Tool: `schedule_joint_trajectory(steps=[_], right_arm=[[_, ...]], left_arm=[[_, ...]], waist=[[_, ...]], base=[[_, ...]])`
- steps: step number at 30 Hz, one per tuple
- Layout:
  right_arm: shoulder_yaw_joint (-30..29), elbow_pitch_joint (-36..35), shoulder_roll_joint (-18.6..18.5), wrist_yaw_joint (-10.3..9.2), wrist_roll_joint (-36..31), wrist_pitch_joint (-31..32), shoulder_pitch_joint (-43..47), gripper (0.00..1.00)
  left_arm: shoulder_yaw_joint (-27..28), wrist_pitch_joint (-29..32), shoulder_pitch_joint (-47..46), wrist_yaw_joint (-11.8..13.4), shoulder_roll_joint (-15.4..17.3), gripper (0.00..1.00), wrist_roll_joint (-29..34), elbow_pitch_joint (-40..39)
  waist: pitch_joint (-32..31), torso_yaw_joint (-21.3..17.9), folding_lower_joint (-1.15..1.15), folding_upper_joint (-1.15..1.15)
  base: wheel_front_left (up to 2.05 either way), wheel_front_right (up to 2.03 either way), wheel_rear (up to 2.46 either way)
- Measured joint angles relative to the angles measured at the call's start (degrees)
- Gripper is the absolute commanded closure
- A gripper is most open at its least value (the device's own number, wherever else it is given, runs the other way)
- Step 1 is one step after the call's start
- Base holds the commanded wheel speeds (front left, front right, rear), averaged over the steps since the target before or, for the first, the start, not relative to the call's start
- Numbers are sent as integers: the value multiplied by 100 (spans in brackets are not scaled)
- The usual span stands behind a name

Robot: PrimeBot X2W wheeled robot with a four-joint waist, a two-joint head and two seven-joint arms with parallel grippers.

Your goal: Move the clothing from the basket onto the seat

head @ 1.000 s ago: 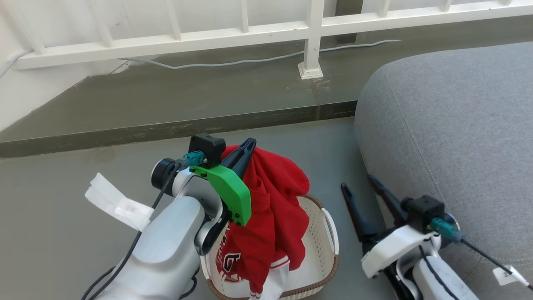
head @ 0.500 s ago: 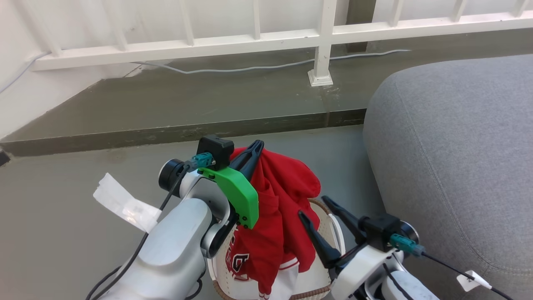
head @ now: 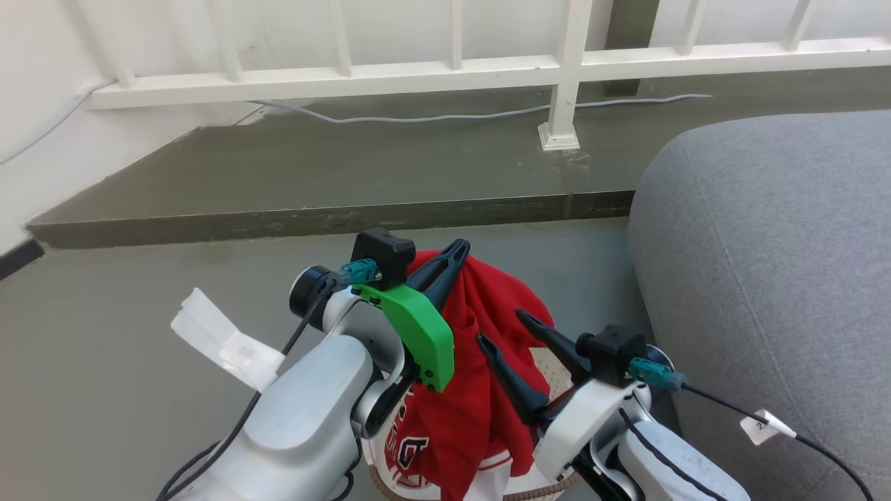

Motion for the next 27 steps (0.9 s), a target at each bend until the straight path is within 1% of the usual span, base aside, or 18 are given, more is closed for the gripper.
schedule_joint_trajectory(steps=[5,7,18,19,20,27], right_arm=[[189,183,-1,1,125,2,-222,0],[277,246,-3,1,277,4,-324,0],[692,880,-5,-1,594,130,-910,0],[726,975,-4,-2,654,129,-967,52],[744,1021,-4,-3,689,129,-997,100],[887,1206,-7,-10,882,125,-1173,100]], left_arm=[[-125,3,-4,15,5,100,-32,-137],[-190,31,-12,19,7,100,-57,-229],[-502,51,-24,87,25,100,-155,-564],[-558,51,-29,92,31,100,-222,-593],[-597,51,-30,93,31,100,-261,-616],[-684,49,-54,199,32,100,-300,-708]], waist=[[7,69,0,0],[13,98,0,0],[82,209,0,0],[90,227,0,0],[93,236,0,0],[114,292,0,0]], base=[[0,0,0],[0,0,0],[0,0,0],[0,0,0],[0,0,0],[0,0,0]])
